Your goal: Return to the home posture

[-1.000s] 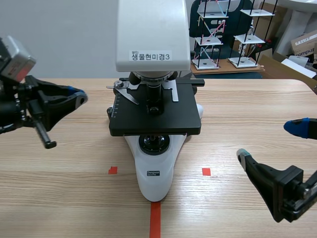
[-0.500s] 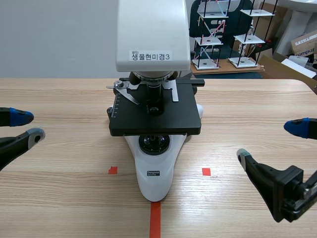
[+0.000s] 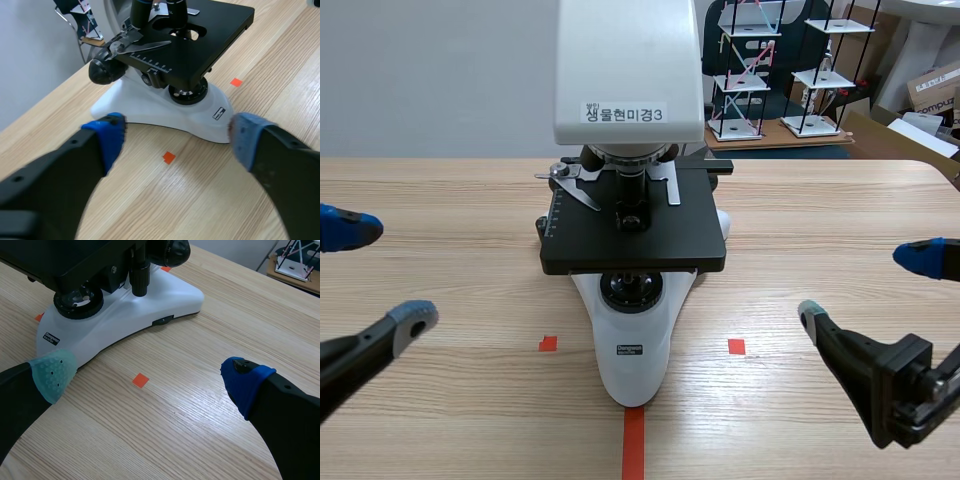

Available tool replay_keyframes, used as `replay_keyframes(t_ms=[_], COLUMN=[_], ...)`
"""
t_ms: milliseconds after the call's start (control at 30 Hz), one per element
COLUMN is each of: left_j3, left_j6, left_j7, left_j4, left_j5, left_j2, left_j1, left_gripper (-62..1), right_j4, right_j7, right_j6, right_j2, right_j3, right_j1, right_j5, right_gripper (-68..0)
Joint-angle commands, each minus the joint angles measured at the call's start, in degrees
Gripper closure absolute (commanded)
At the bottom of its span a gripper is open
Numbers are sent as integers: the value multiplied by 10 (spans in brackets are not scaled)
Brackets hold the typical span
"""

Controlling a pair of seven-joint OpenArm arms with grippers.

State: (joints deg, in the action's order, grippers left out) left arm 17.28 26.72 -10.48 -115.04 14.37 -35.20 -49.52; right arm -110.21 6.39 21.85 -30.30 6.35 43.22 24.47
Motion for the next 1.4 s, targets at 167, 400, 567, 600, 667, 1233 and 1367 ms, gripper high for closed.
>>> replay_keyframes(t_ms=[167,400,567,600,667,1233,1367], left_j3=[-6,-6,-6,-6,-6,-6,-6], left_j6=[0,-2,-1,-1,-1,-1,-1], left_j7=[10,13,13,13,13,13,13], left_j4=[-18,-18,-18,-18,-18,-18,-18], left_j5=[8,8,8,8,8,8,8], left_j2=[22,22,22,22,22,21,21], left_j1=[8,8,8,8,8,8,8], left_gripper=[-623,-623,-623,-623,-623,-623,-623], right_j4=[-3,-3,-3,-3,-3,-3,-3], right_j7=[10,10,10,10,10,10,10], right_j6=[0,0,0,0,0,0,0], right_j2=[-3,-3,-3,-3,-3,-3,-3], right_j3=[4,4,4,4,4,4,4], right_j1=[-2,-2,-2,-2,-2,-2,-2], right_j5=[2,2,2,2,2,2,2], right_gripper=[-642,-642,-642,-642,-642,-642,-642])
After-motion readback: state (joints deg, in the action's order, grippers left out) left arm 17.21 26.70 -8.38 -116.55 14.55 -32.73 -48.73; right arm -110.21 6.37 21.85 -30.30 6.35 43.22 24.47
